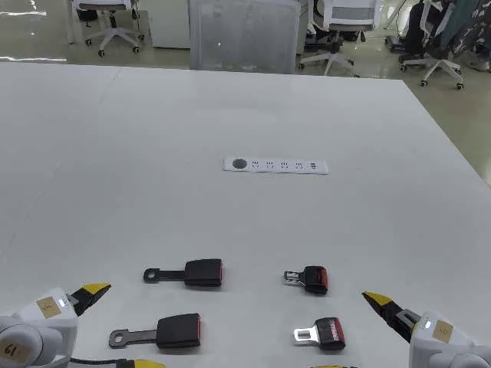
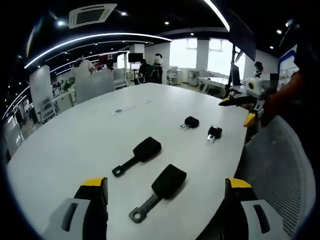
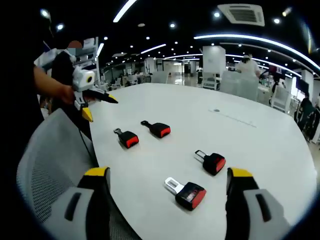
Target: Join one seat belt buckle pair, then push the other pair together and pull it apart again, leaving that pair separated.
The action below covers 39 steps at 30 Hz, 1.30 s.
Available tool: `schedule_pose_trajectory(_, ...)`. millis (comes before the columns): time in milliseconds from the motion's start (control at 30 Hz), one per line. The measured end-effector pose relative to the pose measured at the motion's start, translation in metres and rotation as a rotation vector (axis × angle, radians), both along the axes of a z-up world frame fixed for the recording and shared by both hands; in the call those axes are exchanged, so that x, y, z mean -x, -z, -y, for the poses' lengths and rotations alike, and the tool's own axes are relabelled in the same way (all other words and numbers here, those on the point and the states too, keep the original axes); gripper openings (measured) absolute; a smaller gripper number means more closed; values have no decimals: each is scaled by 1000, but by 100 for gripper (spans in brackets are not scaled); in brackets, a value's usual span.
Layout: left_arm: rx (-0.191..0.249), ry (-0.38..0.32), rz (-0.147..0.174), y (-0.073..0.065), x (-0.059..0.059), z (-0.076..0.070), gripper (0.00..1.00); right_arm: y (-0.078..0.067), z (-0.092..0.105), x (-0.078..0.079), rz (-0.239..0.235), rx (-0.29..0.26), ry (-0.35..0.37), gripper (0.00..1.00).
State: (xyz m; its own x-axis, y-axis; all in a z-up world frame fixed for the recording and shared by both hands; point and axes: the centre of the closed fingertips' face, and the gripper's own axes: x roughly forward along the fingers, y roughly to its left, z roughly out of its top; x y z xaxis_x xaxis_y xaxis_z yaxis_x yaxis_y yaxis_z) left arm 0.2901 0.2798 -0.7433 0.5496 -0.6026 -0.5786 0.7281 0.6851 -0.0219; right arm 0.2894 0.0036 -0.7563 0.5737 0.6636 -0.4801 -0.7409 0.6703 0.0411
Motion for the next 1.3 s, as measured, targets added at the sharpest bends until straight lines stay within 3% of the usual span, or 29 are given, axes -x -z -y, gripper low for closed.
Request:
schedule_pose_trajectory(367, 3, 1, -8, 1, 4, 0, 99, 6, 1, 2, -14, 10, 5, 97)
schedule_pose_trajectory(733, 5, 8, 0, -1, -1, 0, 99, 1, 0, -4, 0, 8, 7, 97)
schedule_pose_trajectory(1300, -8, 32, -6, 1, -1, 2, 98, 5, 2, -1, -10, 16, 3, 95)
